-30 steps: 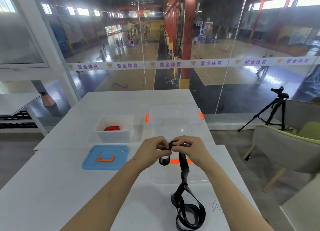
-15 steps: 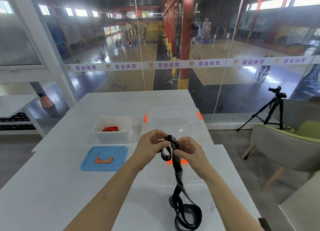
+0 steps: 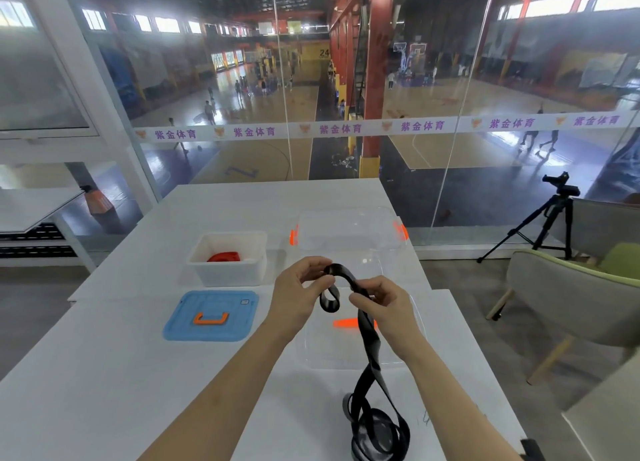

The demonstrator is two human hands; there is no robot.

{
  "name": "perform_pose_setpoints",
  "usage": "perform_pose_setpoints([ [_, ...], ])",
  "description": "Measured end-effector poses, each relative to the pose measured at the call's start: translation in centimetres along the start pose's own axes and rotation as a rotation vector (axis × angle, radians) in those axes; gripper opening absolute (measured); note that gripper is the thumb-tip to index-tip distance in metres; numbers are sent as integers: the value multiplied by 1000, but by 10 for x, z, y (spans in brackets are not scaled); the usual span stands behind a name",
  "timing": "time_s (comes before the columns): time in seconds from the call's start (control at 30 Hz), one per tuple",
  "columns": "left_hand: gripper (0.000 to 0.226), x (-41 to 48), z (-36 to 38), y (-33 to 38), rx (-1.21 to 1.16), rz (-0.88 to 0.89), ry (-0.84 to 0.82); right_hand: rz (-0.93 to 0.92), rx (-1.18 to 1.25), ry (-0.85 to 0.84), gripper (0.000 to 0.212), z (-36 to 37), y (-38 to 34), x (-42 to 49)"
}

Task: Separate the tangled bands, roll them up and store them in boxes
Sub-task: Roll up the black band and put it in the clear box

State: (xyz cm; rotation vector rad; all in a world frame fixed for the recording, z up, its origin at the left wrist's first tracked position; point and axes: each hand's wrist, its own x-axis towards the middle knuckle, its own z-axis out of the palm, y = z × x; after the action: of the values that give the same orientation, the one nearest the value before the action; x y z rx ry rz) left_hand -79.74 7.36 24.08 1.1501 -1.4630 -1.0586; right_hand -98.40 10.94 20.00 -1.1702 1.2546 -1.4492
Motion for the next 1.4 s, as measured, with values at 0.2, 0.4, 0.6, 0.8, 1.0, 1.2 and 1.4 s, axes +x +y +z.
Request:
perform_pose_setpoints([
  [0.2,27,-2,9,0,-100,0,35,-7,34,52,17,3,2,-2],
  [0.4,30,-4,17,6,-210,14,80,-29,114,58,12,4,-1,-2],
  [0.6,30,-2,19,12,-239,29,99,-45,134,21,27,7,-3,-7],
  [0.8,27,-2,21,17,-338,-10,108,-52,163,39,26,9,-3,-8],
  [1.0,33,-3,13,14,-320,0,6,-62,204,112,18,7,-12,-2],
  [1.2,29,7,3,21,-205,32,-43,-178,91,99,22,3,-42,24],
  [1.4,26,21,-3,39,-152,86,-5,-321,-58,36,32,-1,-74,47],
])
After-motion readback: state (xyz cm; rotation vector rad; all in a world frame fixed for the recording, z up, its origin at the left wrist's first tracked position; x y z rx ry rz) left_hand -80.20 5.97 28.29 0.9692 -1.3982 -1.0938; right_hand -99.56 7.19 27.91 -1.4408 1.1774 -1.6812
